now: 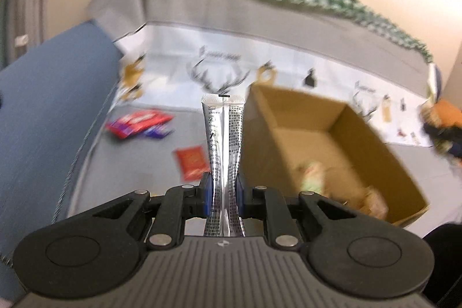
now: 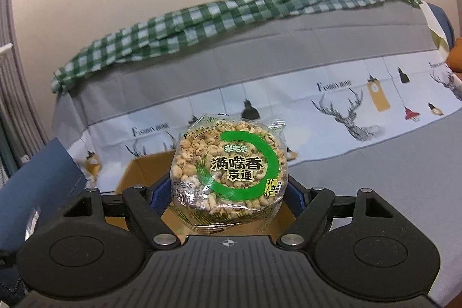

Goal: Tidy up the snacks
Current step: 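Carry the peanut cake and silver pouch over the box with both tools, then release the peanut cake and silver pouch into the box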

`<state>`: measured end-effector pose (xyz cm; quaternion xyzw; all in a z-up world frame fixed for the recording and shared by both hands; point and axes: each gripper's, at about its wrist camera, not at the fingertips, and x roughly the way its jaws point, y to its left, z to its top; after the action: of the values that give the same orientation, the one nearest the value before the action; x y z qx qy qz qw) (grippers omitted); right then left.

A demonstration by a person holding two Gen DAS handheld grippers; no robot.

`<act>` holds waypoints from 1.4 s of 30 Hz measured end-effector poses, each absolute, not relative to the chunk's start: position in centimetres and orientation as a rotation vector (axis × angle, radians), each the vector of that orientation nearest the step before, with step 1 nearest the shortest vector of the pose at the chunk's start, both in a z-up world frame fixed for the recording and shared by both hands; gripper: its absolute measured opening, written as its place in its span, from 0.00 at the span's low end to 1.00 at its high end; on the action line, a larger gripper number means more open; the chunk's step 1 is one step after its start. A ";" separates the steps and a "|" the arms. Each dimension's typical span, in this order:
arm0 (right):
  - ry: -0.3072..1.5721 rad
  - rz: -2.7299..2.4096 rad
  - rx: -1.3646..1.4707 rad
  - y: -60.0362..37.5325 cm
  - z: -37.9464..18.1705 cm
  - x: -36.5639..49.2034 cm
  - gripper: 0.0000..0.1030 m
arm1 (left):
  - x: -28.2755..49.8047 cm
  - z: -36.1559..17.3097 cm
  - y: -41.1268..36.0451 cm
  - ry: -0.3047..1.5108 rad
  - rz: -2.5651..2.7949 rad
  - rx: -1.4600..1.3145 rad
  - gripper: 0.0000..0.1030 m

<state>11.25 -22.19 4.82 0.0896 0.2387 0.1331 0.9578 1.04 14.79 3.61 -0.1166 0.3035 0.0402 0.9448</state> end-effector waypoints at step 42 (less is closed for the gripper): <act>0.506 0.284 0.182 -20.9 4.7 11.9 0.89 | 12.3 14.4 1.5 0.385 -0.149 -0.166 0.71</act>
<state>11.87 -20.91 4.68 0.0896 0.2493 0.1396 0.9541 12.34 1.52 14.40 -0.0822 0.1909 -0.0737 0.9754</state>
